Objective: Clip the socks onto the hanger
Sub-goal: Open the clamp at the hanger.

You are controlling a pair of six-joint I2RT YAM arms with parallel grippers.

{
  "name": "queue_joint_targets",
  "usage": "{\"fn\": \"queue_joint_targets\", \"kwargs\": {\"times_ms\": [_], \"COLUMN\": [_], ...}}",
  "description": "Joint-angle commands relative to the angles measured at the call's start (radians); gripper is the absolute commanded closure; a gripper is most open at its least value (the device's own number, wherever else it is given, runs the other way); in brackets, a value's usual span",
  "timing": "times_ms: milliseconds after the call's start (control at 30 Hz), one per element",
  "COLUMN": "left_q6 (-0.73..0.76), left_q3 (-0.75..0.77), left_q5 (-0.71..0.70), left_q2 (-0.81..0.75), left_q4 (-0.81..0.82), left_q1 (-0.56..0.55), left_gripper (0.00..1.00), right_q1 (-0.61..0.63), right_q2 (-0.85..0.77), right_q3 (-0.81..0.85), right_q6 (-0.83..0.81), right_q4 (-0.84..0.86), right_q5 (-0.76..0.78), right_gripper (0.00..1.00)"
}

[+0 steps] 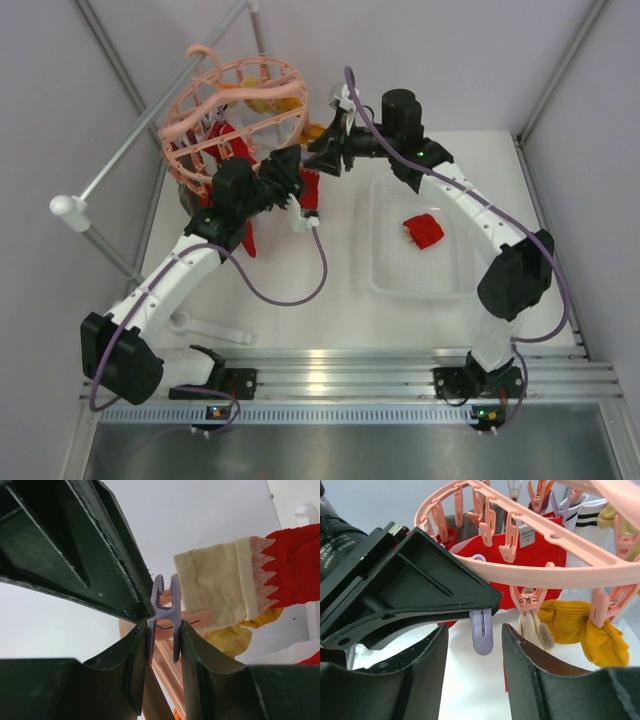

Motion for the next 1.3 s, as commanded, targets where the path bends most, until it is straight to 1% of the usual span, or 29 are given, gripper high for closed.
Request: {"fn": "queue_joint_targets", "kwargs": {"times_ms": [0, 133, 200, 233, 300, 333, 400, 500, 600, 700, 833, 1000, 1067, 1267], "left_q6": [0.017, 0.02, 0.021, 0.024, 0.03, 0.032, 0.032, 0.03, 0.026, 0.026, 0.011, 0.009, 0.008, 0.007], "left_q3": [-0.014, -0.012, -0.011, -0.012, -0.012, -0.011, -0.008, -0.005, 0.001, 0.011, 0.031, 0.041, 0.041, 0.041], "left_q5": [0.026, 0.03, 0.033, 0.03, 0.023, 0.02, 0.007, 0.004, 0.0, -0.011, -0.025, -0.048, -0.053, -0.062], "left_q2": [-0.034, -0.032, -0.034, -0.035, -0.038, -0.037, -0.043, -0.054, -0.06, -0.063, -0.064, -0.058, -0.06, -0.054], "left_q4": [0.043, 0.041, 0.034, 0.032, 0.024, 0.02, 0.018, -0.026, -0.045, -0.065, -0.097, -0.106, -0.106, -0.095], "left_q1": [0.0, 0.0, 0.0, 0.0, 0.0, 0.0, 0.0, 0.0, 0.0, 0.0, 0.0, 0.0, 0.002, 0.002], "left_gripper": [1.0, 1.0, 1.0, 1.0, 1.0, 1.0, 0.89, 0.71, 0.62, 0.55, 0.52, 0.52, 0.5, 0.49], "right_q1": [0.029, 0.043, 0.043, 0.044, 0.044, 0.044, 0.044, 0.044, 0.044, 0.043, 0.043, 0.043, 0.041, 0.043], "right_q2": [0.02, 0.031, 0.034, 0.036, 0.034, 0.033, 0.025, 0.011, 0.01, 0.01, 0.007, 0.004, 0.002, -0.003], "right_q3": [0.07, 0.073, 0.076, 0.079, 0.079, 0.079, 0.067, 0.047, 0.046, 0.047, 0.046, 0.044, 0.043, 0.04], "right_q6": [-0.045, -0.08, -0.084, -0.087, -0.093, -0.105, -0.111, -0.123, -0.127, -0.127, -0.134, -0.14, -0.151, -0.165], "right_q4": [-0.023, -0.04, -0.038, -0.04, -0.043, -0.044, -0.041, -0.029, -0.024, -0.024, -0.027, -0.035, -0.04, -0.046], "right_q5": [0.003, 0.011, 0.012, 0.016, 0.023, 0.029, 0.051, 0.075, 0.089, 0.095, 0.097, 0.098, 0.1, 0.097], "right_gripper": [0.53, 0.55, 0.65, 0.75, 0.88, 1.0, 1.0, 1.0, 1.0, 1.0, 1.0, 1.0, 1.0, 1.0]}}
